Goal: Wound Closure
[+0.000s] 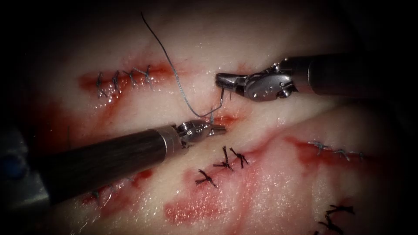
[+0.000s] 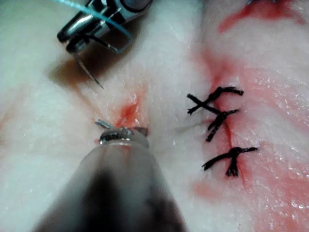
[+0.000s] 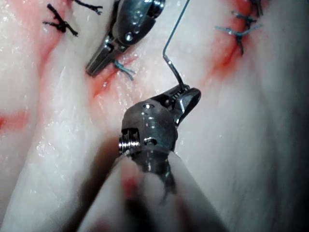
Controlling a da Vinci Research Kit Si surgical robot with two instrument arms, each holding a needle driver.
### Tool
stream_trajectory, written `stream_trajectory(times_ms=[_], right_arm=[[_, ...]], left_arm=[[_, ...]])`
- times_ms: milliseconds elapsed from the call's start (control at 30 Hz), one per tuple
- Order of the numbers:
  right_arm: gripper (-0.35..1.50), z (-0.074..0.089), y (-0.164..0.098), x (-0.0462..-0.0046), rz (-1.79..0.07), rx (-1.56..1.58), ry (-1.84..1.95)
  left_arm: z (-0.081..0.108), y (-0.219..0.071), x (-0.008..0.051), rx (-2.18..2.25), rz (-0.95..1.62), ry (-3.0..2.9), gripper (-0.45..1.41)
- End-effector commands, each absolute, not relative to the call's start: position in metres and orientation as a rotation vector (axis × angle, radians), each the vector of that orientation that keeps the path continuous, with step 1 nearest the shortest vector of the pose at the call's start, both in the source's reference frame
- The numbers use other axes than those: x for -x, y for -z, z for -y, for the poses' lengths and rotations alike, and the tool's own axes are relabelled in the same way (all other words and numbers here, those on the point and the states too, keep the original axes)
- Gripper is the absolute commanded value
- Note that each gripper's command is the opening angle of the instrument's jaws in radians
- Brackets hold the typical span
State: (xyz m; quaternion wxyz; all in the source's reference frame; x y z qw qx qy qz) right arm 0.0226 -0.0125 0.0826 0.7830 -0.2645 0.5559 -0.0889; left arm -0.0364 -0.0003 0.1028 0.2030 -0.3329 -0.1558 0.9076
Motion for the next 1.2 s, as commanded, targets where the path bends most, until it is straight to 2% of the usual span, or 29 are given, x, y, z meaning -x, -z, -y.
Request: stream_trajectory(times_ms=[33, 1200], right_arm=[[-0.35, 0.0121, -0.0828, -0.0236, -1.206, 0.572, 0.192], [-0.35, 0.0154, -0.0883, -0.0241, -1.099, 0.536, 0.319]], left_arm=[[-0.0002, -0.1033, 0.037, 0.932, 0.434, -2.533, -0.2], [-0.0005, -0.1022, 0.037, 0.933, 0.45, -2.526, -0.16]])
